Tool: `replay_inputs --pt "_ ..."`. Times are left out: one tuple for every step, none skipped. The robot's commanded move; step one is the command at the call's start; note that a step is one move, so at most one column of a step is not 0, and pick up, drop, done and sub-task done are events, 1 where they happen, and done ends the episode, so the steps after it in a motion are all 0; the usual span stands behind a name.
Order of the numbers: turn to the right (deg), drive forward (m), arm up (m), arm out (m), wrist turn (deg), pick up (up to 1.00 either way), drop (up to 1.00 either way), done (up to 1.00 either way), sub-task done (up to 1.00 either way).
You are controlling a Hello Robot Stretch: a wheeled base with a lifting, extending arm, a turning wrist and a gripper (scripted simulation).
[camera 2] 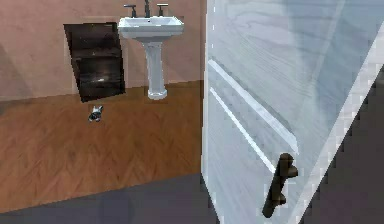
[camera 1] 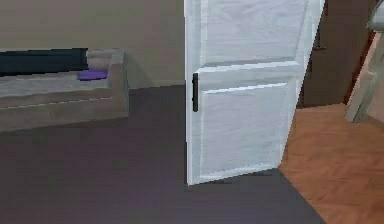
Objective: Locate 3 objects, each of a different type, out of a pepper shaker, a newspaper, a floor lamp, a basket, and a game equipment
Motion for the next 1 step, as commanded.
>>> replay_inputs --pt "18.0 0.0 0.0 0.0 0.0 0.0 0.0 0.0 0.0"
